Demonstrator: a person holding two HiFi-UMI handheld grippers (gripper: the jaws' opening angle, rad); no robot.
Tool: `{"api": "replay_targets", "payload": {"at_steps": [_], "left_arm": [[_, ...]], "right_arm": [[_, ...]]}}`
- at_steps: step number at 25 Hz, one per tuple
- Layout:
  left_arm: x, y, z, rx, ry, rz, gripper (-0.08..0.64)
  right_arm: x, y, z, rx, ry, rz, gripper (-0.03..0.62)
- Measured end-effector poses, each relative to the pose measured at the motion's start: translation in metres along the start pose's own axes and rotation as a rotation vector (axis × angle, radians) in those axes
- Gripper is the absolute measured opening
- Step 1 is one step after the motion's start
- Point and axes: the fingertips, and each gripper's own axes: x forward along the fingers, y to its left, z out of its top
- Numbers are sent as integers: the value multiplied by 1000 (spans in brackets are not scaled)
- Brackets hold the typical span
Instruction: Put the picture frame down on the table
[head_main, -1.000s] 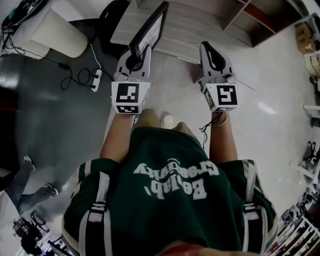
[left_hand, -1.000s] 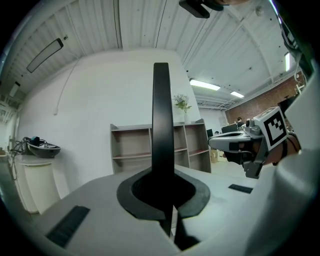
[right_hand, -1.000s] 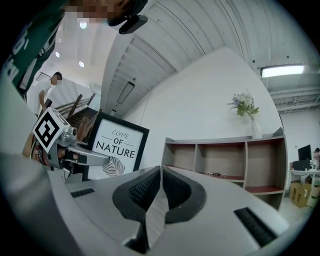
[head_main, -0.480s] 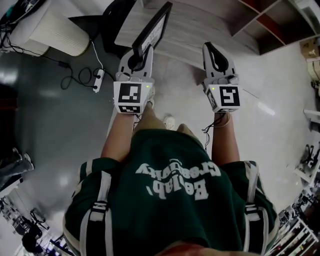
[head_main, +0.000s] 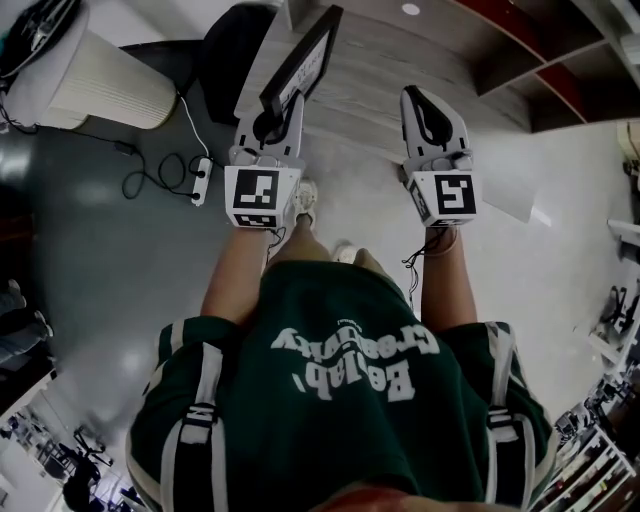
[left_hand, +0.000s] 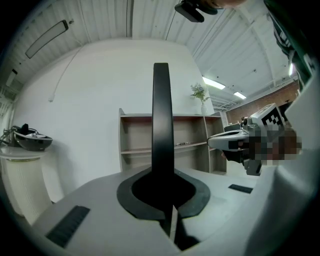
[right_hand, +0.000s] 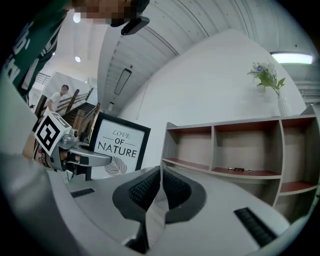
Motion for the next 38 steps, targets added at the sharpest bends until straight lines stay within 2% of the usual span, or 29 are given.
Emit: {"api": "replay_targets", "payload": {"at_steps": [5,11,15,22,27,38], "left_arm": [[40,37,-6,-1,15,-34,26],[76,53,-4,34,15,-96,26],[93,67,-9,35,18,-121,26],[117,102,-44,40,21,-175,26],[138,108,-66,42,44,-212,26],[176,126,-123,26,54,-167,26]], "right_arm": [[53,-7,0,9,1,-19,41],[83,-20,-3,6,73,-44,41],[104,-23,-2,12,70,-62,41],[151,-9,-33,23,132,-79,41],[176,-9,-48,30,99,-68,41],[226,-11,-109,69,95,-5,41]]}}
